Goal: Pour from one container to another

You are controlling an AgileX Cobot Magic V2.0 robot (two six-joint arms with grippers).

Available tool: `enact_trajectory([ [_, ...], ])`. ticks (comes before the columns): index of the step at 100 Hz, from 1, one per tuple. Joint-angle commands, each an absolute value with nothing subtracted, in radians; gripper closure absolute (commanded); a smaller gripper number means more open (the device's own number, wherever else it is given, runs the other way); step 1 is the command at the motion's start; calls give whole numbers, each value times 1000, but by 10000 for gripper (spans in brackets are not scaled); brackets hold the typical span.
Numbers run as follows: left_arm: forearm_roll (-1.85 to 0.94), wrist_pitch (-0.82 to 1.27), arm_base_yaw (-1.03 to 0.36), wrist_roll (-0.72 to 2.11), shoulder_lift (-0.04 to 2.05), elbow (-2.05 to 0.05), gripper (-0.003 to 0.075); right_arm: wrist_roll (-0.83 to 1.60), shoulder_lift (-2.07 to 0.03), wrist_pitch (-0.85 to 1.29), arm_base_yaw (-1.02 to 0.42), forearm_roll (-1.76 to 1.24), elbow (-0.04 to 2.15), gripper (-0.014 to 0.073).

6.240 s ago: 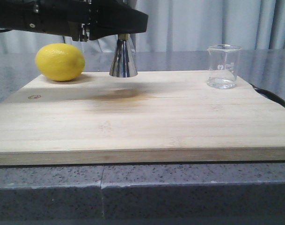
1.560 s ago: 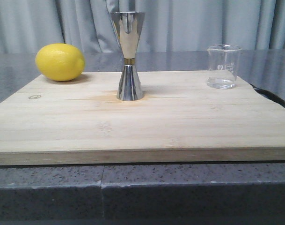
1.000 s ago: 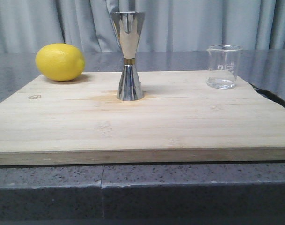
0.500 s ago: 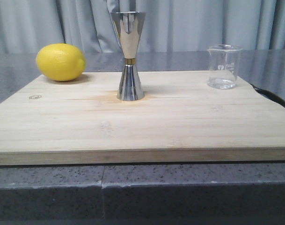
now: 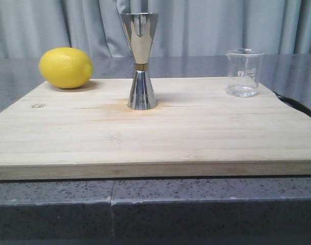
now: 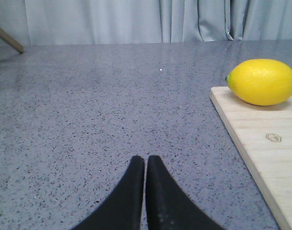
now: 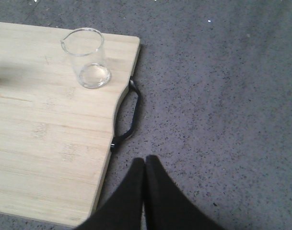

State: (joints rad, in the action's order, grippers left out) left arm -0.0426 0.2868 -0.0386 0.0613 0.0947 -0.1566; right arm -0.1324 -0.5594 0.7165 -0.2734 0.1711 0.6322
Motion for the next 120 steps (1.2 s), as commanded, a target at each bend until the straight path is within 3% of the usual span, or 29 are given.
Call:
enact_trajectory([
  [1, -53, 118, -36, 64, 53, -108, 739, -123, -559, 649, -275, 186, 668, 665],
  [20, -72, -21, -36, 64, -28, 10, 739, -123, -559, 649, -275, 186, 668, 665],
  [120, -53, -38, -45, 64, -31, 8, 739, -123, -559, 649, -275, 186, 668, 665],
])
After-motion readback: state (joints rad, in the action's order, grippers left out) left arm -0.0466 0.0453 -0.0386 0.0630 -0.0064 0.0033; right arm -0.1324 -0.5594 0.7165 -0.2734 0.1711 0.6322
